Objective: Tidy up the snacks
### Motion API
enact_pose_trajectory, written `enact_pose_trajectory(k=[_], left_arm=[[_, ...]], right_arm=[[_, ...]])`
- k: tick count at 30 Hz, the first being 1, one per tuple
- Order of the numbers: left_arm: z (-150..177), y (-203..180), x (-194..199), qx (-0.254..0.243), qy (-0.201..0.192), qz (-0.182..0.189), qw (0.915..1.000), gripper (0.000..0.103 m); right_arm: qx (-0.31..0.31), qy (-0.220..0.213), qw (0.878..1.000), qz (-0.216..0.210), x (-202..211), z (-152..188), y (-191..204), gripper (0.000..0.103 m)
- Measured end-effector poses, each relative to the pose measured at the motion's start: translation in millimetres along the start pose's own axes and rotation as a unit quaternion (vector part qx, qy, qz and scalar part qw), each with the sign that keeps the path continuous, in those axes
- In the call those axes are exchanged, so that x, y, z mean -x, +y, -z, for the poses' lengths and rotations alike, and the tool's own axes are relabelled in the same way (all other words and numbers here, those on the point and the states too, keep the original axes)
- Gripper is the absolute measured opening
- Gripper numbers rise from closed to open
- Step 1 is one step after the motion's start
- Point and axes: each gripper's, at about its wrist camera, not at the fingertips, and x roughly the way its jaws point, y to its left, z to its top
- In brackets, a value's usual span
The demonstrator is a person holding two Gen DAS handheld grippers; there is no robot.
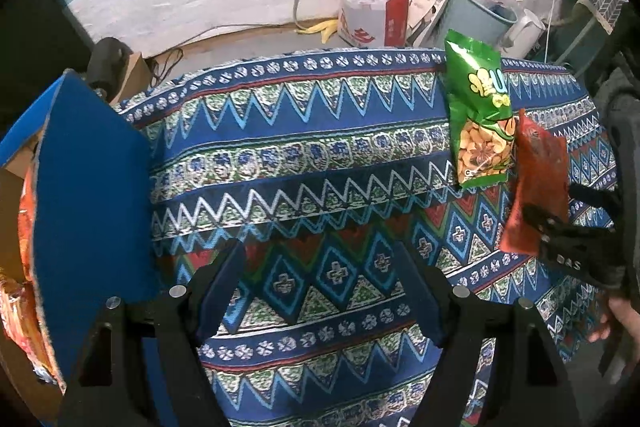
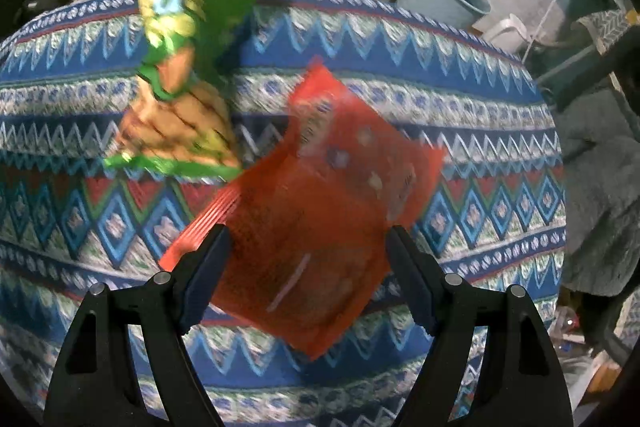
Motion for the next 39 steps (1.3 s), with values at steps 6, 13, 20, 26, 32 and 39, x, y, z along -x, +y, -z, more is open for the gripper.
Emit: enact_pose_trajectory(k=[6, 13, 20, 26, 32, 39], left_arm=[[-5.9, -15.0, -4.8, -0.002, 0.006, 0.016, 0.9999, 0.078], [-10.2, -27.6, -7.1, -0.001, 0.013, 0.044, 0.9989, 0.078], [-14.8, -33.6, -15.7, 0.001, 0.019, 0.052, 0.9985, 0.078], [-17.5, -36.0, -23.5, 0.011, 0.029, 0.062, 0.9976, 0.078], [-21.3, -44.7, -28.9, 0.018, 0.031, 0.074, 0.9966, 0.078], [-27.4, -59.5, -29.6, 0.027, 0.033, 0.097, 0.9944, 0.078]], right_arm=[[-0.040, 0.016, 0.999, -0.025, -3.0, 25.7, -41.4, 0.078], [-0.105, 0.001, 0.988, -0.116, 1.7, 27.5, -88.2, 0.078], [-0.129, -0.007, 0.980, -0.152, -13.9, 8.9, -96.0, 0.079], [-0.081, -0.004, 0.991, -0.106, -28.0, -5.9, -72.6, 0.081], [-0.066, 0.002, 0.995, -0.075, -43.1, -10.7, -64.1, 0.082], [-0.044, -0.006, 0.996, -0.075, -41.5, -6.8, -59.8, 0.062]])
